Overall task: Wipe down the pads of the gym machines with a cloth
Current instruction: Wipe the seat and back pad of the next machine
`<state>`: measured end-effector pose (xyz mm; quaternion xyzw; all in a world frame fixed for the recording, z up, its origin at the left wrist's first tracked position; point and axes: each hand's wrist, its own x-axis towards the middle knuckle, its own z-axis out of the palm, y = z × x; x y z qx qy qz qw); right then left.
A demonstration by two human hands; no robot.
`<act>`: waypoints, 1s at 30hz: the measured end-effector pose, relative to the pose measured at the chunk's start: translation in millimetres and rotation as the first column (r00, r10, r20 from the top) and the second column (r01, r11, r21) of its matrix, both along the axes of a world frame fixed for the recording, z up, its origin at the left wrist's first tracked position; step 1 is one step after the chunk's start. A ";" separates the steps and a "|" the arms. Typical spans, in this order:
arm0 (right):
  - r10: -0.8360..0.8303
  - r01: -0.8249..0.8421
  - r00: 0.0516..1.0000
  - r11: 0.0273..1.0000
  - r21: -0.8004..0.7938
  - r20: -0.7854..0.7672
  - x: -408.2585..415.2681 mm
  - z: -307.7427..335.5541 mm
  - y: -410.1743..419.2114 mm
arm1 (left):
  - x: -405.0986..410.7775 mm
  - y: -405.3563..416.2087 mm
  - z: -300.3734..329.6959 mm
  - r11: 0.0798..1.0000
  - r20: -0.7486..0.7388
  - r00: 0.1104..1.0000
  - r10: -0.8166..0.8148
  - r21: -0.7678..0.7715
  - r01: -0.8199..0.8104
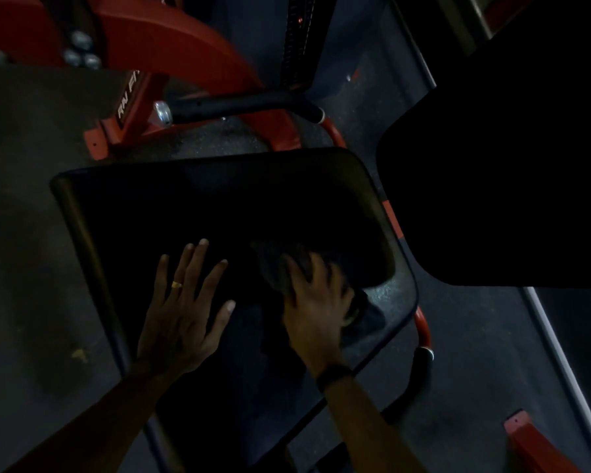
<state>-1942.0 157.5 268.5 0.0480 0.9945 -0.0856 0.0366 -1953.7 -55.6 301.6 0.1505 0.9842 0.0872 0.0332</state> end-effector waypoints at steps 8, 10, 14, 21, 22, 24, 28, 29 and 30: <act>-0.856 0.857 0.513 0.515 -0.010 -0.058 -170.9 -69.8 82.0 | -1.9 -2.7 -3.9 0.999 0.025 0.999 -0.044 0.012 0.044; -0.875 0.877 0.481 0.478 0.051 -0.058 -193.9 -61.8 63.6 | 0.3 -2.1 -4.5 0.999 0.040 0.998 -0.050 0.009 0.050; -0.364 0.369 0.926 0.929 0.036 -0.096 -121.7 -31.8 21.9 | -3.4 -4.0 -3.1 0.997 0.071 0.994 -0.079 -0.017 0.081; -0.507 0.508 0.861 0.856 0.098 -0.040 -28.8 -22.7 52.7 | -55.0 -31.7 11.8 0.998 -0.029 0.998 -0.053 0.020 0.053; -0.638 0.638 0.769 0.767 0.071 -0.023 -54.7 -25.6 49.3 | -69.2 -43.5 12.3 1.000 -0.056 0.998 -0.016 0.000 0.016; -0.825 0.826 0.564 0.564 -0.008 -0.025 -130.7 -34.4 37.3 | -87.0 -61.6 7.7 0.997 -0.094 0.992 0.079 0.029 -0.077; -0.839 0.836 0.540 0.544 -0.074 -0.069 -257.8 -44.4 11.8 | -85.3 -61.6 -0.3 0.992 -0.132 0.987 0.091 0.096 -0.079; -0.770 0.774 0.633 0.633 0.028 -0.081 -263.6 -42.8 -4.8 | -86.2 -61.5 -0.6 0.991 -0.123 0.988 0.099 0.101 -0.086; -0.614 0.617 0.787 0.782 0.085 -0.063 -258.6 -46.6 -16.4 | -87.4 -62.0 -0.7 0.990 -0.115 0.987 0.108 0.102 -0.097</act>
